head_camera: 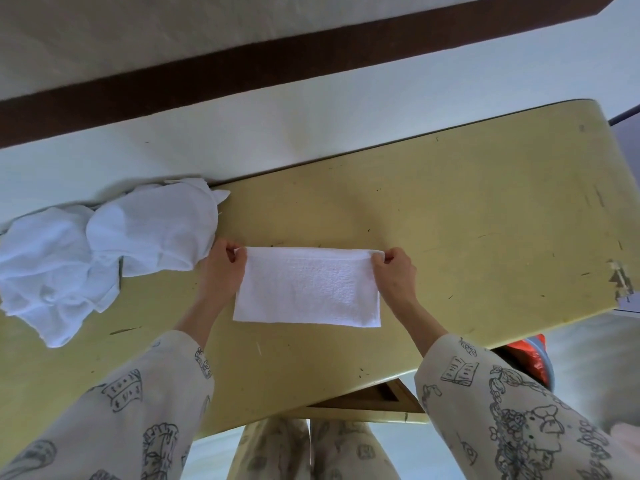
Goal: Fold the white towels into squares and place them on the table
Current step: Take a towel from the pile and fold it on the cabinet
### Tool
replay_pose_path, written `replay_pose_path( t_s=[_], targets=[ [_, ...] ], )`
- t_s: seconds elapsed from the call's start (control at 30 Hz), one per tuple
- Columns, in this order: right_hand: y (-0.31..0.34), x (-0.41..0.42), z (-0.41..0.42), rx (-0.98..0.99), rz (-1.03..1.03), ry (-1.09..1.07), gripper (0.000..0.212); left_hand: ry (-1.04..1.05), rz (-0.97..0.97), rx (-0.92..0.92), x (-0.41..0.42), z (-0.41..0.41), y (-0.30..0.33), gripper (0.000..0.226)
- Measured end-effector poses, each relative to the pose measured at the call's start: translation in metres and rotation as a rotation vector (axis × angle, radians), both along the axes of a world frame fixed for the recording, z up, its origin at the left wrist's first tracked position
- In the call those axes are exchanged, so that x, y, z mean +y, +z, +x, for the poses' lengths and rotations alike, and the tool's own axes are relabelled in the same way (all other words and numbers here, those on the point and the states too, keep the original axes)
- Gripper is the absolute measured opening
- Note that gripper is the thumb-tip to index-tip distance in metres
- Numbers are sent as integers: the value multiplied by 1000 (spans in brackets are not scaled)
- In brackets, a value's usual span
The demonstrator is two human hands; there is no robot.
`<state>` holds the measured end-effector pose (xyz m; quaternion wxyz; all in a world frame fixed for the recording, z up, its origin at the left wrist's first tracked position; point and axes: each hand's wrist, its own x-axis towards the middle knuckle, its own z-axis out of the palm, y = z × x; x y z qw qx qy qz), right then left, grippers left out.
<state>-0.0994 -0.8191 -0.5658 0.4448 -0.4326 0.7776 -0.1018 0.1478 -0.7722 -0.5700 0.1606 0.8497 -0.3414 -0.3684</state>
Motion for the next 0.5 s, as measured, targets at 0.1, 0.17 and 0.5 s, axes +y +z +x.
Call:
replay_pose_path(
  t_s=[0.1, 0.17, 0.5],
  targets=[
    [1, 0, 0, -12, -21, -1, 14, 14, -29, 10, 2, 1, -1, 9],
    [0, 0, 1, -11, -34, -13, 17, 24, -35, 17, 2, 2, -3, 9],
    [-5, -2, 3, 153, -128, 66, 12, 14, -64, 18, 2, 3, -2, 9]
  ],
)
